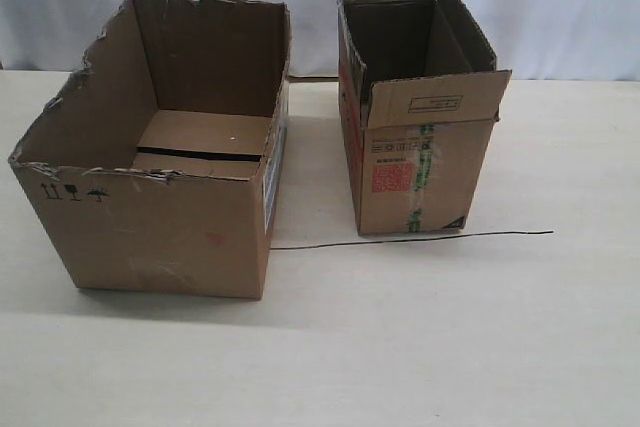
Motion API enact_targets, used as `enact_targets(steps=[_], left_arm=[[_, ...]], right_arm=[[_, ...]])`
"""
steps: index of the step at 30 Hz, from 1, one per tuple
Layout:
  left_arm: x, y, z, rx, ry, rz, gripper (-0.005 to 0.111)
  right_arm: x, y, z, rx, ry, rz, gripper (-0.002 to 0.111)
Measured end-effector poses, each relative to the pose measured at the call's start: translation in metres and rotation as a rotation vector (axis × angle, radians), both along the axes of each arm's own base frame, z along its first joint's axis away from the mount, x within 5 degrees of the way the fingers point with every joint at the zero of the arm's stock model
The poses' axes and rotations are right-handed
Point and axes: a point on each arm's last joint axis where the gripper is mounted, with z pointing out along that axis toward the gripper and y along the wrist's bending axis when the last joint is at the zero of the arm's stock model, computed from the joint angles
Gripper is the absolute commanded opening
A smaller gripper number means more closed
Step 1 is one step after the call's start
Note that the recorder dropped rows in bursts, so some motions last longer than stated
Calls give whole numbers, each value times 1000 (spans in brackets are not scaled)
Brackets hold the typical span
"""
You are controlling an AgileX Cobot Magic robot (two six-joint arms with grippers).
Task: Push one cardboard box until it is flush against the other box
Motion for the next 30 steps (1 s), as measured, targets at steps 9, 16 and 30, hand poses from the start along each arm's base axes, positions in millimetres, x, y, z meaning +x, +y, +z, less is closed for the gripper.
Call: enact_targets(steps=[9,16,30], left_arm=[[0,1,2,-117,-11,-8,0],[0,1,2,-123,-7,-9,0],[14,-5,18,68,275,-27,0]], right_arm=[[0,0,0,0,0,0,5],[0,0,0,0,0,0,5],[0,0,0,0,0,0,5]])
